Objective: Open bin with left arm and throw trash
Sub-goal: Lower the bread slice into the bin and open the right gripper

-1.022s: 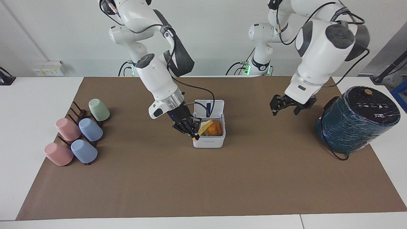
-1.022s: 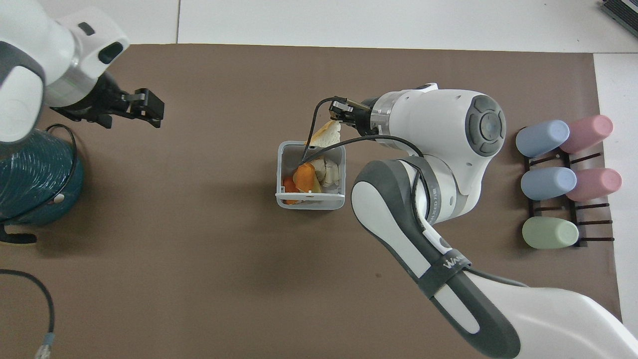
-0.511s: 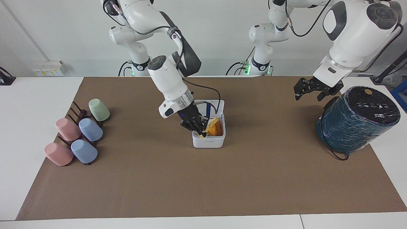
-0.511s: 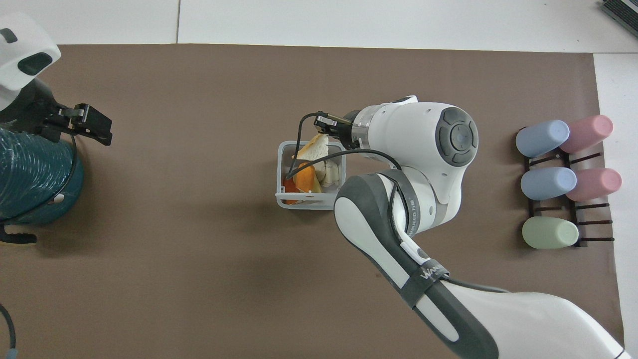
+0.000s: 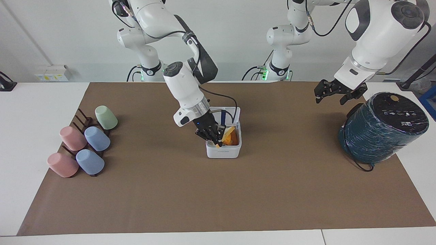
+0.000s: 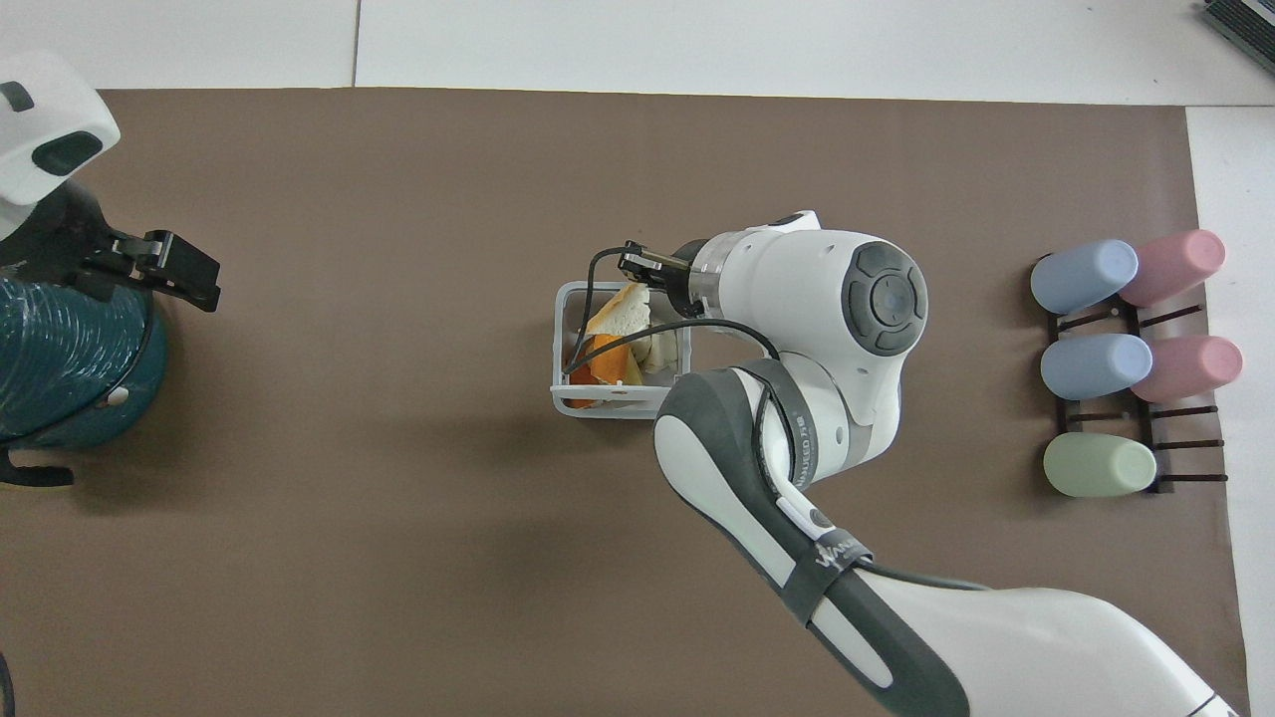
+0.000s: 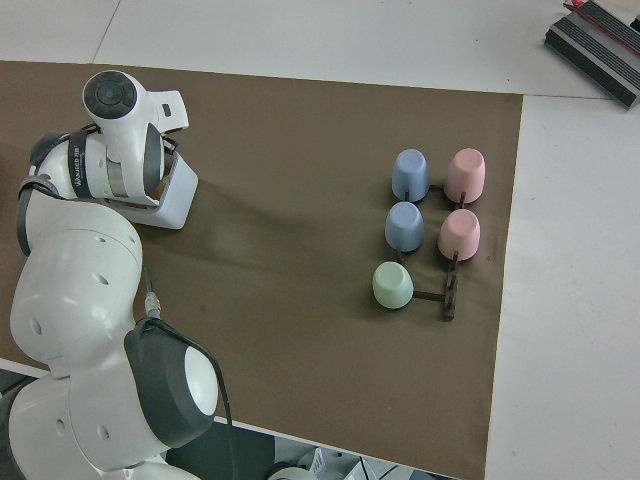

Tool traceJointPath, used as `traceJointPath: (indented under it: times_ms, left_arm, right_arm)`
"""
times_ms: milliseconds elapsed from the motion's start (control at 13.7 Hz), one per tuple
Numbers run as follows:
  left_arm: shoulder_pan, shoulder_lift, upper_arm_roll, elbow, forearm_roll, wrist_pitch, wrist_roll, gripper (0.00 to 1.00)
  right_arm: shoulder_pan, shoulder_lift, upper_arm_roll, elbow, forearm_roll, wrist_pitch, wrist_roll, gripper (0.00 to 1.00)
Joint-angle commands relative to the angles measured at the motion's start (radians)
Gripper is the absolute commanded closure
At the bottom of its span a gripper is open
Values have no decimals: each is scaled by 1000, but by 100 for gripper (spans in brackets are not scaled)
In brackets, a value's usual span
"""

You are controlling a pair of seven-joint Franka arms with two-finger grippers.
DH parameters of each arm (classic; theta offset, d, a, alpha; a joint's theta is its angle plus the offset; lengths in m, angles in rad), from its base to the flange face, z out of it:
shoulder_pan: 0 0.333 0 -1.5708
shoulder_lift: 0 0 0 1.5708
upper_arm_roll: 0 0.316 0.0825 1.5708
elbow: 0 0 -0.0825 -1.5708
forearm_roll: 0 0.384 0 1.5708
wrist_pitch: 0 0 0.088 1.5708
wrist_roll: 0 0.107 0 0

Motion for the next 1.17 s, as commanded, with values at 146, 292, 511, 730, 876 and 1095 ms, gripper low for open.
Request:
traceJointPath:
  times_ms: [146,292,511,730,876,1095]
  left_arm:
    - [-1,-55,0,-78,10,26,8,3]
    - [2,-100,0,-153,10,34,9,0]
    - [8,-120,0,-173,10,62,6,0]
    - [23,-141,0,-176,8,60,8,0]
    - [25,-152,1,-175,8,60,8,0]
    - [57,-161,3,-173,5,65,15,0]
  right_arm:
    - [3,-12,2,-16,-25,11,71,26]
    - [3,-12,2,-16,-25,10,105,0]
    - [3,-17,0,-12,-25,-5,110,0]
    - [-16,-27,-13,4,-93,-15,106,0]
    - [-76,-38,-13,21,-210,-50,96,0]
    - [-167,-50,-9,59,-388,-160,44,0]
